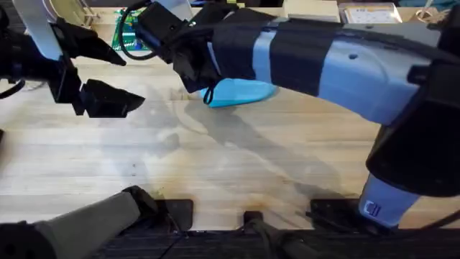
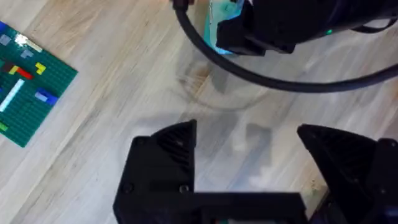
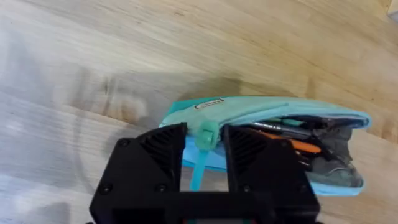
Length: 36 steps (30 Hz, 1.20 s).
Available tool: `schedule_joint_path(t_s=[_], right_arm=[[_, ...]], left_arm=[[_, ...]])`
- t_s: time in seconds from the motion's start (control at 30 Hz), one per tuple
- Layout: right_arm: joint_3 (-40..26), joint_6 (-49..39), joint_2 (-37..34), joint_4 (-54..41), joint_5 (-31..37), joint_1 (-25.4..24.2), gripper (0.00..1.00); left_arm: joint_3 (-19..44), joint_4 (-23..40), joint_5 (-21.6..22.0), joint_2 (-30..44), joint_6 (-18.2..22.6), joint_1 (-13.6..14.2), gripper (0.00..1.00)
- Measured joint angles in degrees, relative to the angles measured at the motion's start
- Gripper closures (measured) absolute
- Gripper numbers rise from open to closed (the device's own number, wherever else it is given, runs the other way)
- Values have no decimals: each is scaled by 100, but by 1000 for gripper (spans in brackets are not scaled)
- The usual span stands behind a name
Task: Unzip the bag, pick up the pens from the table one at a time and place them inside, then zip the bag closed.
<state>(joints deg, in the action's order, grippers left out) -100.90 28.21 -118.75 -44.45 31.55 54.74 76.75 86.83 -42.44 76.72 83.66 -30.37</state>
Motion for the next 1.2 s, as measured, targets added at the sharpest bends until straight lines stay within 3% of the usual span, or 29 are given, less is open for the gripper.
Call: schedule_joint_path(t_s=[0.63,1.2], right_arm=[[0,-2,1,-2,20,0,848],[-2,-2,1,-17,20,0,884]], left_arm=[[0,0,0,-1,0,0,7],[0,0,0,-1,0,0,7]])
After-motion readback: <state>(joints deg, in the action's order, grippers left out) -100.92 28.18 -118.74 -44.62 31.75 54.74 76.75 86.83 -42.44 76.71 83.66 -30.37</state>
